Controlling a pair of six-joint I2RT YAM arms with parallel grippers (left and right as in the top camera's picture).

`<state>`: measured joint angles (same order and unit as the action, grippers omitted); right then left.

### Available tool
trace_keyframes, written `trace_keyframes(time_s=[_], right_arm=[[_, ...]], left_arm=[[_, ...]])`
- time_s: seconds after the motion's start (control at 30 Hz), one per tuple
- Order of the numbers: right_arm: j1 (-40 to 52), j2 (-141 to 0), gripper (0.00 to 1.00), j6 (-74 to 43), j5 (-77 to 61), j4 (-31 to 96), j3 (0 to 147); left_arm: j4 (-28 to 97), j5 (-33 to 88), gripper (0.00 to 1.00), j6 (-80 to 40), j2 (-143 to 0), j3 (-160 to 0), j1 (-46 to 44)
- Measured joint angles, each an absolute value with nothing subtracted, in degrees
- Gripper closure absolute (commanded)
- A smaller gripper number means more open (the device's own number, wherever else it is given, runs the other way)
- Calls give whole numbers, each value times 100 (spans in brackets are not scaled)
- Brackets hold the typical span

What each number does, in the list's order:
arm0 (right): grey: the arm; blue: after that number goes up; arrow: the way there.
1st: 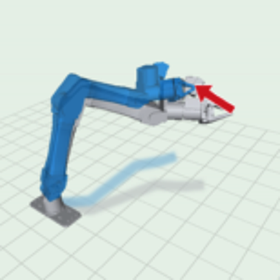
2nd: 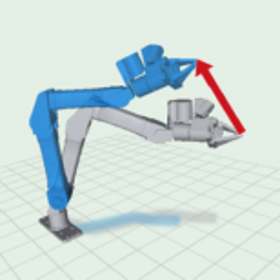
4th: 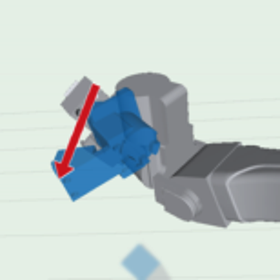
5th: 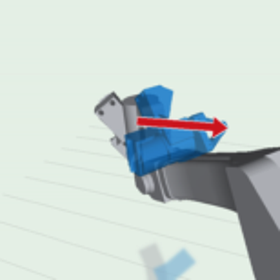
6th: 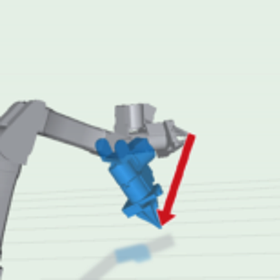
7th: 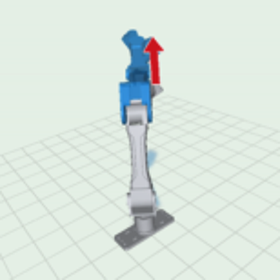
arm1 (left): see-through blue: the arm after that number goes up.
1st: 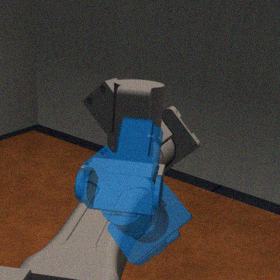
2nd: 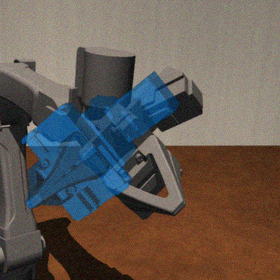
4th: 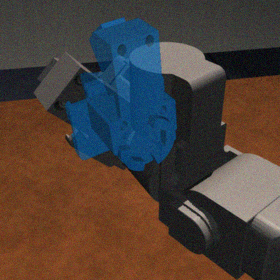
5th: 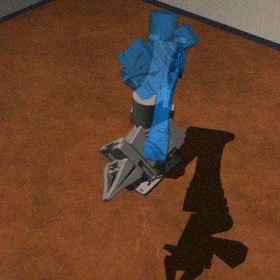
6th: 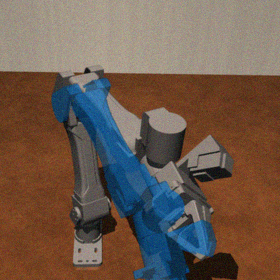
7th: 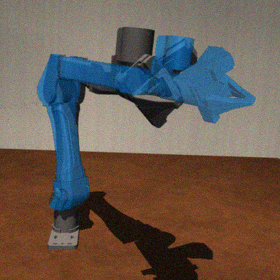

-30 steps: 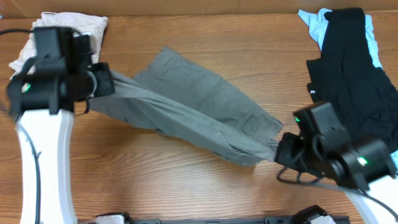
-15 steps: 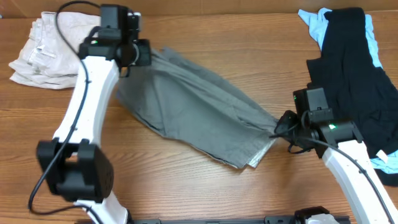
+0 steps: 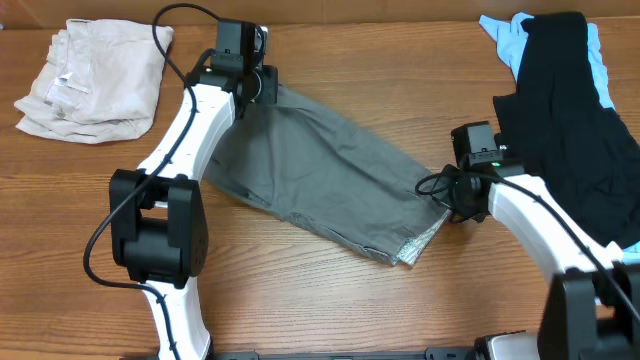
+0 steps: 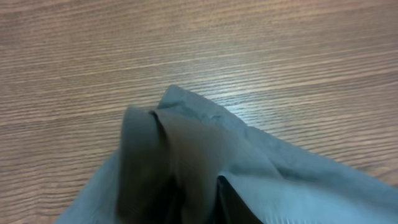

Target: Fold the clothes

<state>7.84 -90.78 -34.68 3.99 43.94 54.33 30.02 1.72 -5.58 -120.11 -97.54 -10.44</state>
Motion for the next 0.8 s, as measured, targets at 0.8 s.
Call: trace_keyframes(time_s=[0.8], right_arm=[[690, -8877, 15, -3162, -906, 4737, 4906]], left_arm=[[7201, -242, 0, -397, -11874, -12416, -740]])
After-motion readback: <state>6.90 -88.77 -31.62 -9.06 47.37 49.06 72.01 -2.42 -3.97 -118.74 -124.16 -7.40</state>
